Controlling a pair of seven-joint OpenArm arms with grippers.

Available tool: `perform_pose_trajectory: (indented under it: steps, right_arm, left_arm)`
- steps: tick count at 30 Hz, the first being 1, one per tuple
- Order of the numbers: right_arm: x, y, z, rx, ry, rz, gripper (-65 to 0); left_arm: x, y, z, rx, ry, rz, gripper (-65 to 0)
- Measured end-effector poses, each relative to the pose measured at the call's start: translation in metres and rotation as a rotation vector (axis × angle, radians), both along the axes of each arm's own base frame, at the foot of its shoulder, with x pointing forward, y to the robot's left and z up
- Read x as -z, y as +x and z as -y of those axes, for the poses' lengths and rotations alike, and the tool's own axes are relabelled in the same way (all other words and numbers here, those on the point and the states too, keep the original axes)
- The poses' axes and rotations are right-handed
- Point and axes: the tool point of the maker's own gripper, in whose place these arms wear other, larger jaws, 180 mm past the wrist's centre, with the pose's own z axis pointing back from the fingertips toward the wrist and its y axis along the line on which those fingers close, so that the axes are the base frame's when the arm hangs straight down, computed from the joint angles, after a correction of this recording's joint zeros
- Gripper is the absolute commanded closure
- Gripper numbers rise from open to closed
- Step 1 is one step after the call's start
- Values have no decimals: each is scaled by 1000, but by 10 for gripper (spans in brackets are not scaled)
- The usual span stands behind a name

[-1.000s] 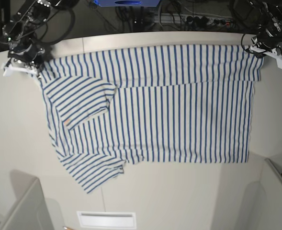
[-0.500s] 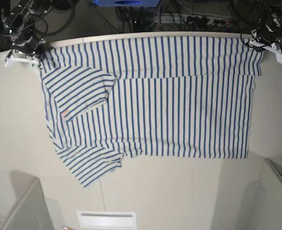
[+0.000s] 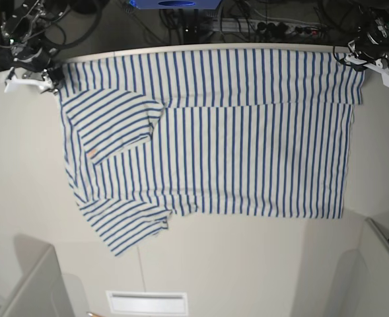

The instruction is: Fold the T-shirt properly

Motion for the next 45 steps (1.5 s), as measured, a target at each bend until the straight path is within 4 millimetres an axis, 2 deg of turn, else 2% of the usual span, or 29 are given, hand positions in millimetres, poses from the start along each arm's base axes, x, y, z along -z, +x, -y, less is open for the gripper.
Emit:
perform_pose_trajectory:
  steps: [4, 7, 10, 14, 17, 20, 22, 24, 27, 30, 32, 34, 36, 41, 45]
  right_arm:
    - [-2, -12, 17, 68, -22, -3, -324]
    - [-8, -16, 22, 88, -33, 3, -326]
    - [-19, -11, 30, 89, -70, 30, -326]
    - [-32, 8, 42, 86, -127, 84, -327]
    - [-48, 42, 46, 34, -169, 153, -327]
    - [-60, 79, 28, -69, -158, 207, -323]
    - [-70, 104, 17, -126, -168, 245, -323]
    - [-83, 132, 0, -192, -160, 306, -323]
    - [-87, 158, -13, -245, -143, 330, -323]
    - [-76, 187, -22, -269, -97, 309, -323]
    - [-75, 216, -27, -309, -74, 311, -323]
    - [-76, 248, -19, -321, -115, 329, -326]
    - [-73, 270, -16, -345, -158, 331, -327]
    - [-44, 295, -24, -415, -175, 255, -329]
    - [-43, 320, -38, -516, -124, 284, -329]
  left_arm:
    - [3, -11, -2, -9, 6, -30, -362]
    - [2, -9, -2, -7, 2, -23, -502]
    - [-1, -11, -7, -25, 11, -19, -548]
    - [-27, -20, -47, -152, 96, 43, -548]
    - [-42, -8, -59, -160, 132, 87, -548]
    - [-46, 18, -49, -106, 125, 131, -546]
    - [-44, 31, -39, -75, 104, 144, -518]
    - [-48, 42, -33, -50, 104, 165, -426]
    - [-56, 63, -25, -3, 115, 207, -225]
    - [-53, 85, -4, 58, 75, 228, -18]
    - [-54, 99, 7, 97, 64, 242, 0]
    - [-55, 111, 17, 128, 52, 256, 0]
    - [-54, 116, 24, 150, 41, 262, 0]
    - [-48, 106, 23, 145, 42, 234, 0]
    - [-47, 101, 18, 152, 55, 213, 0]
